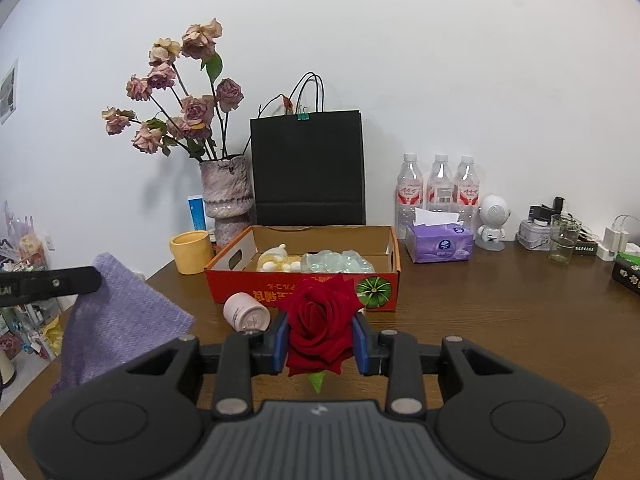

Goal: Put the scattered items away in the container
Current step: 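Carry the pouch with the left gripper while the right gripper carries the rose over the box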

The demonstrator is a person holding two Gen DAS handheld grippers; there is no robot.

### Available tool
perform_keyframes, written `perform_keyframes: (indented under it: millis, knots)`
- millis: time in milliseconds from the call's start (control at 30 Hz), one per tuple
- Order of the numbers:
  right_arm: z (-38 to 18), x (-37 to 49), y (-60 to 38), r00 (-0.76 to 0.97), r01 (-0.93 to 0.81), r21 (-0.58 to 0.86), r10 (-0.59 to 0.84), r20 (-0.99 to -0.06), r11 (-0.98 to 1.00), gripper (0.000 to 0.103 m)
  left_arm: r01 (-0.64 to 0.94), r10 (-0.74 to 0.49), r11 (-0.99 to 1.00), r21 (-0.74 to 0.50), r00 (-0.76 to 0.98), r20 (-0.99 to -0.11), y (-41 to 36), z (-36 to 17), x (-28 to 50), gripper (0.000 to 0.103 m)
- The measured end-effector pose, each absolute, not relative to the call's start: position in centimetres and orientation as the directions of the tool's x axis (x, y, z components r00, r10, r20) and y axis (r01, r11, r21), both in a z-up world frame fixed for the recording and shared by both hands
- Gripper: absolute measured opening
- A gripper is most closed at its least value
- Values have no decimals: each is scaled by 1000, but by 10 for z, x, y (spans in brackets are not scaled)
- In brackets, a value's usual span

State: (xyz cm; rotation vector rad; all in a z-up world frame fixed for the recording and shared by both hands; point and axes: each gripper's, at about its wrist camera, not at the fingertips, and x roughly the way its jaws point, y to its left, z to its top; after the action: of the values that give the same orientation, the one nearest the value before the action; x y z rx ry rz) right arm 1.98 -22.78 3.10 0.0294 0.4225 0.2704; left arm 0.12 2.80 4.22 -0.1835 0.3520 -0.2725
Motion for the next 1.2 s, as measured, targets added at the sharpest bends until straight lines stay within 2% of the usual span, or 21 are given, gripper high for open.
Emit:
perform_keyframes:
  millis: [367,567,833,1200]
  knots:
    - [44,56,-212,884,-264,82,275,-379,961,31,259,-328,935,-243,893,-309,26,46,42,5]
    - [51,91,-205,888,-255,109,277,-367,961,31,227,-299,942,-247,904,-306,29,45,72,5]
    - [56,144,-193,895,-255,147,291,-338,956,31,193,-284,928,-319,921,-268,34,47,114,5]
    - [45,213,-181,891,-251,224,315,-328,942,31,125,-216,927,-354,949,-229,40,51,174,5]
